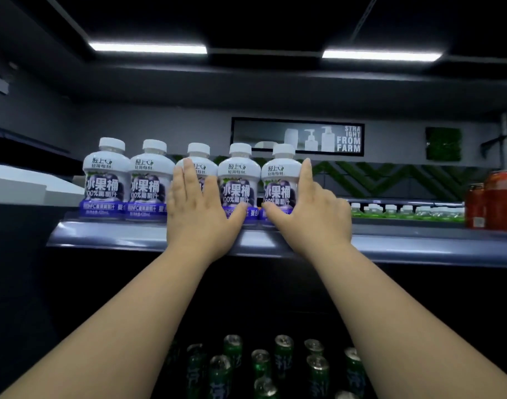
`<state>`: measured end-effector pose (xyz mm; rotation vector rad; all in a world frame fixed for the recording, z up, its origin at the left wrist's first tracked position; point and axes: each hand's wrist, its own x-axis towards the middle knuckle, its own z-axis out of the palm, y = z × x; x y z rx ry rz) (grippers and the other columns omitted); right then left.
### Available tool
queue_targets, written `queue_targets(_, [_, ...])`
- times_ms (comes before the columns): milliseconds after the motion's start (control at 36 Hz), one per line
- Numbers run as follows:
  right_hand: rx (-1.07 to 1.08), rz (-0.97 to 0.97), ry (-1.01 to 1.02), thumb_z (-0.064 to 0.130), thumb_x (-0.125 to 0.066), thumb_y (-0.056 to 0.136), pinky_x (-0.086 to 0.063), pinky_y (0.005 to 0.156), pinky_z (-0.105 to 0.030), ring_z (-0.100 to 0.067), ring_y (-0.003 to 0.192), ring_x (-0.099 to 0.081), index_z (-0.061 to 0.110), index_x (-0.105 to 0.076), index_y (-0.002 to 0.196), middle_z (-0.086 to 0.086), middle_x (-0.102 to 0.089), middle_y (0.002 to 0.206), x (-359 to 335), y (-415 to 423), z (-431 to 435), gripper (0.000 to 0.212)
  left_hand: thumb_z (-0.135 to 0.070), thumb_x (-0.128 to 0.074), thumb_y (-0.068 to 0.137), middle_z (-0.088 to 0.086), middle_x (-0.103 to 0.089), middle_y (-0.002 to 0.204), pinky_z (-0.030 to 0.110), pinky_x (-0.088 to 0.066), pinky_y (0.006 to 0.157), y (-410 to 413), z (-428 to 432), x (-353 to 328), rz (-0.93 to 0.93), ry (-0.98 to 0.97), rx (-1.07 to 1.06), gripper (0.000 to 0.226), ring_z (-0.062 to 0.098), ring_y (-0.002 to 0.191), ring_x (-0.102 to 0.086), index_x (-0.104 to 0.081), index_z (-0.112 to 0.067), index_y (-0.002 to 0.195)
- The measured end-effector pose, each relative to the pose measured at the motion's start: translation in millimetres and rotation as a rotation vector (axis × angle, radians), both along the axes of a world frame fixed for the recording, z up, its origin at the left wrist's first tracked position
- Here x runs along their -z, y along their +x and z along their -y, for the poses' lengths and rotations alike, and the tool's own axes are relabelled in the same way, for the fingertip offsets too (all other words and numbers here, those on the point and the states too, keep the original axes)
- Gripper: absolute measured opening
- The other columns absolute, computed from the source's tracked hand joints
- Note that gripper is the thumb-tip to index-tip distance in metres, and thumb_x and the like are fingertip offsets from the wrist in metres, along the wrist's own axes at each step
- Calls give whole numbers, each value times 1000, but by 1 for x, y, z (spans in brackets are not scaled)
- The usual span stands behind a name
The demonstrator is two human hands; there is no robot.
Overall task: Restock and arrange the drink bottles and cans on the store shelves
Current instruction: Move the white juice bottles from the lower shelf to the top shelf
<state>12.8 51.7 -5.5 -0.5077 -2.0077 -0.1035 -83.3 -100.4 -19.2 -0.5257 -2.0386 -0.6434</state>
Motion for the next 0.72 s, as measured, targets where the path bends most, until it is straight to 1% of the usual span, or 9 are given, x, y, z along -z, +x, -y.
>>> queue_targets(56, [-5, 5, -3, 81, -31, 84, -35, 107, -50, -28, 138, -43, 19, 4, 160, -7, -42, 154, 8, 3, 2, 104, -71, -26, 92, 12, 21, 164, 45, 5, 123, 2, 3, 8, 7, -59, -29, 84, 26, 150, 23, -14, -19, 157])
queue_targets(139, [19, 95, 38, 79, -18, 89, -14, 123, -52, -27, 154, -14, 19, 8, 160, -10, -14, 168, 33, 12, 6, 96, -67, -18, 94, 14, 12, 166, 43, 5, 124, 7, 9, 25, -4, -180, -62, 83, 27, 152, 15, -11, -16, 159])
queue_targets(250, [-2, 148, 127, 73, -18, 94, 0, 124, -52, -29, 156, 0, 17, -2, 161, -11, -3, 169, 76, 28, 12, 89, -61, -17, 97, 11, 4, 167, 43, 3, 124, 18, 20, 49, -10, -256, -10, 80, 27, 154, 6, -5, -12, 159])
queue_targets(333, [-38, 187, 127, 71, -25, 94, 10, 123, -51, -29, 154, 16, 15, 9, 160, -12, 15, 168, 110, 43, 12, 93, -62, -25, 95, 12, 11, 166, 45, 7, 123, 28, 26, 81, -24, -293, 6, 86, 27, 153, 14, 4, -11, 158])
queue_targets(417, [-118, 289, 61, 67, -40, 93, 10, 124, -47, -28, 151, 28, 19, 17, 158, -10, 34, 162, 147, 60, 13, 99, -61, -40, 90, 16, 10, 165, 46, -3, 124, 39, 32, 123, -48, -314, 76, 93, 32, 152, 12, -3, -11, 158])
queue_targets(472, [-221, 382, -76, 62, -48, 93, 1, 126, -42, -23, 154, 20, 26, 10, 160, -6, 25, 166, 177, 67, 11, 96, -56, -49, 88, 18, -9, 165, 48, -17, 121, 43, 36, 157, -61, -344, 148, 83, 35, 153, -3, -26, -13, 156])
queue_targets(528, [-319, 446, -274, 59, -52, 94, -18, 124, -38, -17, 156, 4, 32, -2, 161, 3, 9, 170, 209, 72, 7, 88, -54, -53, 86, 15, -28, 160, 49, -28, 116, 46, 37, 194, -15, -421, 172, 74, 35, 150, -19, -41, -18, 150])
queue_targets(583, [-343, 506, -392, 56, -55, 94, -31, 119, -37, -15, 154, -12, 35, -17, 160, 9, -7, 169, 238, 77, 1, 79, -53, -57, 87, 8, -35, 157, 45, -33, 113, 50, 36, 228, 115, -490, 190, 70, 29, 146, -29, -42, -23, 148])
queue_targets(722, [-329, 559, -559, 49, -59, 94, -41, 109, -32, -14, 143, -37, 27, -42, 151, 9, -35, 159, 294, 88, -12, 64, -51, -52, 93, -6, -39, 151, 36, -41, 109, 68, 27, 284, 369, -525, 298, 61, 19, 136, -42, -37, -30, 148])
